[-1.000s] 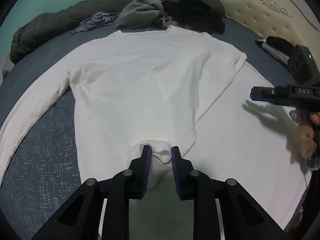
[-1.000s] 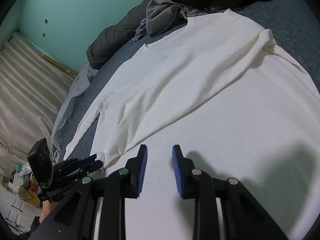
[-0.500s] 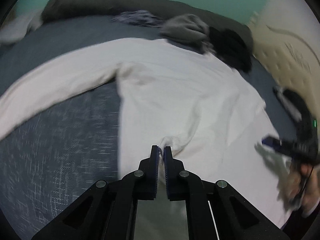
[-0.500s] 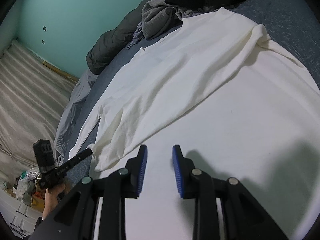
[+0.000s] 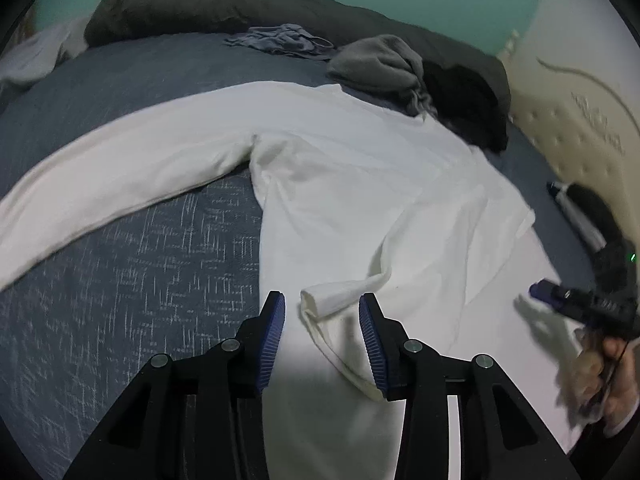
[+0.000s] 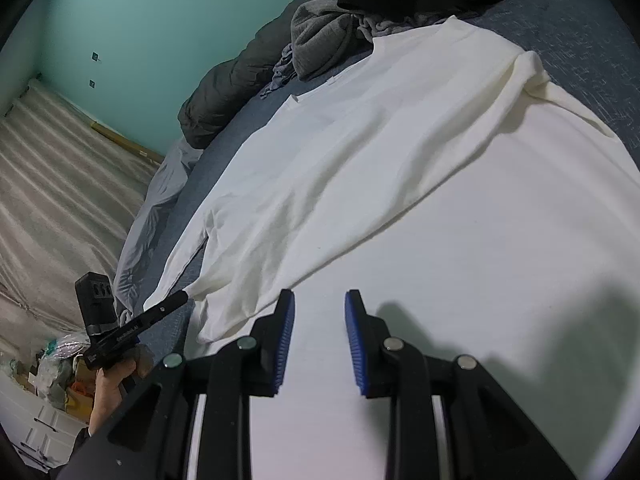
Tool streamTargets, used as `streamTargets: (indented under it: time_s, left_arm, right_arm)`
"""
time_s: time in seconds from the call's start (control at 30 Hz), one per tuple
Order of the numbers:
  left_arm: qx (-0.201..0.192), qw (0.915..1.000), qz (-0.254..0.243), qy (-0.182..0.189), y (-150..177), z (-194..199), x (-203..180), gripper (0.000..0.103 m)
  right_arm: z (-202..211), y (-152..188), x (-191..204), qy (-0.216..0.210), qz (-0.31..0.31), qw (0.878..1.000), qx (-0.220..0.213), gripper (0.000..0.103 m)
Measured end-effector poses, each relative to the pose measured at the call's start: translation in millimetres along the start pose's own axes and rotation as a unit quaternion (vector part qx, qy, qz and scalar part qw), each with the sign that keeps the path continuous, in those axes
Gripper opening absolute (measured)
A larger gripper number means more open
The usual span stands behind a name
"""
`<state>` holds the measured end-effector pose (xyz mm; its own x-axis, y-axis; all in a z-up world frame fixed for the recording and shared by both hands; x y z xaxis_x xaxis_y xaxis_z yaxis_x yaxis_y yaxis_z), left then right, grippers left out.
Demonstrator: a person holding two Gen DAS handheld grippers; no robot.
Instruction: Fold clothes
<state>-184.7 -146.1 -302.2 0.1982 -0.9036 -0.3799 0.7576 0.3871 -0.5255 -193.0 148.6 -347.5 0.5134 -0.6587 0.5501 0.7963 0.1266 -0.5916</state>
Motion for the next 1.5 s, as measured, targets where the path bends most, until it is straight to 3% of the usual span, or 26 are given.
streamTargets:
  time_s: [0.17,0.2,0.23,0.27,0.43,0.53,0.67,0.87,0.97,1.17,1.33,1.5]
  left_arm:
    - [0.004,0.9997,-0.024,0.003,-2.2,-6.5,-5.5,0.041]
    - [0.006,0.9996,-0.027,0.006,-4.1,-9.0,-7.2,0.039]
    - [0.007,0.9995,-0.030,0.009,-6.3,-11.5,-10.0,0.025]
    - [0.007,0.9994,-0.033,0.010,-7.0,-12.1,-11.9,0.019]
    - [-0.003,0.9995,-0.017,0.025,-11.1,-6.0,-8.9,0.009]
    - [-0.016,0.9991,0.023,0.032,-20.3,1.0,6.8,0.008]
    - [-0.002,0.9966,0.071,0.042,-24.1,-7.1,24.5,0.008]
    - [0.009,0.9948,0.097,0.030,-25.0,-18.5,37.2,0.012]
    - [0.002,0.9947,0.100,0.023,-27.7,-8.5,38.7,0.023]
    - [0.015,0.9967,0.071,0.036,-3.4,14.2,16.8,0.025]
    - [0.043,0.9989,0.016,0.006,33.1,6.4,-3.0,0.025]
    - [0.058,0.9972,-0.017,-0.044,52.5,2.1,2.1,0.025]
  right_arm:
    - [0.5,-0.2,-1.7,-0.001,-0.004,1.000,-0.002,0.026]
    - [0.1,0.0,-1.9,-0.001,-0.004,1.000,-0.001,0.026]
    - [0.0,0.4,-2.2,0.000,-0.004,1.000,0.000,0.026]
    - [0.1,1.0,-2.7,0.000,-0.004,1.000,0.000,0.026]
    - [-1.0,1.0,-6.2,0.000,-0.008,1.000,0.001,0.026]
    - [-1.0,1.4,-6.0,0.000,-0.008,1.000,0.001,0.026]
    - [-2.9,2.3,-5.1,0.000,-0.007,1.000,0.003,0.026]
    - [-2.4,2.1,-7.3,0.003,-0.012,1.000,0.000,0.026]
    - [-1.7,1.6,-6.0,-0.001,-0.013,1.000,-0.002,0.026]
    - [1.1,0.5,-1.2,-0.012,-0.014,1.000,-0.006,0.026]
    - [5.0,-1.1,0.6,-0.014,-0.015,1.000,-0.010,0.026]
    - [11.1,-1.5,-7.2,-0.007,-0.030,0.999,-0.013,0.026]
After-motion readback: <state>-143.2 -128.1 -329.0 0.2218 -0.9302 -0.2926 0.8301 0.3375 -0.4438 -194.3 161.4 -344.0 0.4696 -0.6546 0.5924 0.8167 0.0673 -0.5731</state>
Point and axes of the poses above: each gripper's, at about its wrist camera, not at the fingertips, and z roughly against the way its jaws point, x to its left, y to its underside, the point moved 8 cm from there along -z, roughly the way its jaws point, and after that the axes turned 14 degrees about z, right-handed, at the moved point
